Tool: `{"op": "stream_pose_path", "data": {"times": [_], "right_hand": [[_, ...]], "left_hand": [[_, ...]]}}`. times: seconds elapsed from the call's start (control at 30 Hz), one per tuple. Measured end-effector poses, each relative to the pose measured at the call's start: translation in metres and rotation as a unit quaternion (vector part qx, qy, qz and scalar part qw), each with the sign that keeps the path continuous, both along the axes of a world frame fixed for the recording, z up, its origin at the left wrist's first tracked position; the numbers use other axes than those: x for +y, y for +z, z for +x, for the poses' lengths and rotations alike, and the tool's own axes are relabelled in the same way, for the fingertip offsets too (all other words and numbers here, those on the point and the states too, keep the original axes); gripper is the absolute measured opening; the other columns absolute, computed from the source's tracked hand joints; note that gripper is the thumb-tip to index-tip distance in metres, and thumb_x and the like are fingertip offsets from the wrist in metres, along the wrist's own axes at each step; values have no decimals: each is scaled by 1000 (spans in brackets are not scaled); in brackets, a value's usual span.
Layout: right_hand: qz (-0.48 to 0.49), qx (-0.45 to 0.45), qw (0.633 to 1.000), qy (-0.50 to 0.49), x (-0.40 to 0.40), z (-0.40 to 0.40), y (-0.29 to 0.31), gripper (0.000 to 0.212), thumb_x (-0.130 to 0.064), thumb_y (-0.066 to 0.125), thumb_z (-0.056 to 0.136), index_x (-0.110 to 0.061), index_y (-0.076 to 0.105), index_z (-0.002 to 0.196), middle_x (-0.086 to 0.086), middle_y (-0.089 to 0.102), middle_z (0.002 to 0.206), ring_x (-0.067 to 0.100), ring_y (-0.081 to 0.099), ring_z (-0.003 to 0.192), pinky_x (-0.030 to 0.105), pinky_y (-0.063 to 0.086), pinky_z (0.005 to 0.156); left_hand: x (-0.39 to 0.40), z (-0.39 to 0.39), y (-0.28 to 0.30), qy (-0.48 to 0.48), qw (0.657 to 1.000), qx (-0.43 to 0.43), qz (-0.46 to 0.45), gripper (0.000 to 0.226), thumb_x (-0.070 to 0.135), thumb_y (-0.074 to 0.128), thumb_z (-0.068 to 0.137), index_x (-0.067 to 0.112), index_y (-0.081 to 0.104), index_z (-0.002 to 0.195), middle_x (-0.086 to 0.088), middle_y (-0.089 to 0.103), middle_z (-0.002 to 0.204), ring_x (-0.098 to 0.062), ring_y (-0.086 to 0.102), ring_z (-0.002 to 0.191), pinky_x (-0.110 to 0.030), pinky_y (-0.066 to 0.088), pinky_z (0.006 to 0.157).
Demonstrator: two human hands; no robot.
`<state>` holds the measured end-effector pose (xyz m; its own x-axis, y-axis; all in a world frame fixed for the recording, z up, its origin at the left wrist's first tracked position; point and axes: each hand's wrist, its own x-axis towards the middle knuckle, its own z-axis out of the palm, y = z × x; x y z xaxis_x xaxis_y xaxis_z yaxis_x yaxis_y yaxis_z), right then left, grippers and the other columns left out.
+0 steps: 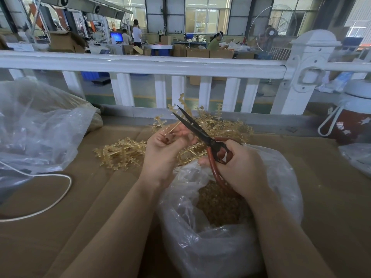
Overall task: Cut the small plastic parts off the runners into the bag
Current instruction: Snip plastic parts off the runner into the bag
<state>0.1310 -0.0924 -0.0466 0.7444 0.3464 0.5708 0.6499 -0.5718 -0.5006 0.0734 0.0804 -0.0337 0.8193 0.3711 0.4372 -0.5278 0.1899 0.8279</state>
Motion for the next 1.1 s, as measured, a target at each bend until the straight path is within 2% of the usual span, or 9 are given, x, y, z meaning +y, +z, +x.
{"op": "stream_pose_path", "data": {"times": [0.17, 0.3, 0.5, 0.67, 0.77, 0.83, 0.93, 1.03, 1.1], "right_hand": [[18, -9, 1000, 10, 0, 0, -1, 63, -86, 60, 65, -24, 64, 77, -15, 61, 66, 0, 57, 61, 14, 47, 54], [25, -6, 999, 21, 1, 1, -2, 63, -85, 61, 64, -23, 64, 76, -14, 61, 66, 3, 58, 64, 18, 49, 60], [31, 29, 999, 32, 1, 1, -2, 64, -90, 58, 61, -28, 64, 76, -15, 62, 66, 1, 60, 72, 14, 48, 56], [61, 74, 995, 33, 1, -1, 1, 62, -92, 56, 57, -31, 59, 69, -25, 63, 68, -7, 60, 73, 11, 44, 55], [94, 127, 987, 27, 3, -2, 6, 59, -90, 58, 54, -34, 64, 71, -33, 64, 71, -10, 61, 69, 12, 39, 54], [113, 143, 983, 29, 4, -1, 7, 42, -76, 70, 63, -36, 63, 70, -31, 64, 66, -11, 61, 66, 10, 40, 51], [146, 171, 973, 54, 5, 0, 8, 17, -39, 82, 80, -35, 66, 73, -27, 68, 66, -6, 65, 64, 9, 45, 53], [183, 210, 958, 66, 5, -1, 12, 9, -26, 80, 84, -23, 73, 78, -4, 75, 72, 15, 71, 68, 31, 59, 63], [187, 224, 954, 71, 6, -2, 14, 7, -23, 78, 84, -17, 75, 80, 3, 74, 71, 21, 71, 68, 35, 59, 66]], "left_hand": [[-1, 0, 1, -7, 1000, -2, -7, 12, -3, 68, 80, -5, 67, 92, -17, 67, 85, -27, 64, 82, -36, 53, 84], [-1, -1, 1, -23, 1000, -1, -13, 13, -5, 68, 82, 7, 72, 85, -15, 69, 86, -27, 65, 85, -36, 53, 86], [-4, -3, 6, -34, 999, 5, -19, 17, -1, 68, 76, 14, 75, 78, -8, 72, 80, -22, 67, 80, -33, 54, 84], [-4, -4, 4, -22, 996, 74, -32, 18, -9, 71, 79, 9, 68, 83, -5, 69, 78, -19, 67, 77, -36, 52, 85], [-7, -5, 4, -21, 993, 117, -10, 19, -7, 73, 76, 11, 69, 82, -2, 70, 74, -15, 65, 72, -27, 52, 75], [-10, -4, 5, -44, 991, 126, -8, 19, -11, 73, 75, 6, 68, 82, -3, 71, 72, -12, 67, 67, -20, 53, 67], [-12, -5, 5, -61, 989, 135, -24, 21, -12, 74, 71, 8, 72, 76, -4, 72, 69, -13, 68, 62, -20, 54, 64], [-11, -5, 3, -71, 986, 149, 13, 18, 5, 83, 60, 17, 77, 72, -3, 72, 70, -12, 66, 63, -22, 50, 65], [-11, -4, 0, -73, 984, 159, 37, 19, 15, 86, 57, 21, 78, 74, -1, 72, 71, -12, 65, 66, -24, 45, 68]]}}
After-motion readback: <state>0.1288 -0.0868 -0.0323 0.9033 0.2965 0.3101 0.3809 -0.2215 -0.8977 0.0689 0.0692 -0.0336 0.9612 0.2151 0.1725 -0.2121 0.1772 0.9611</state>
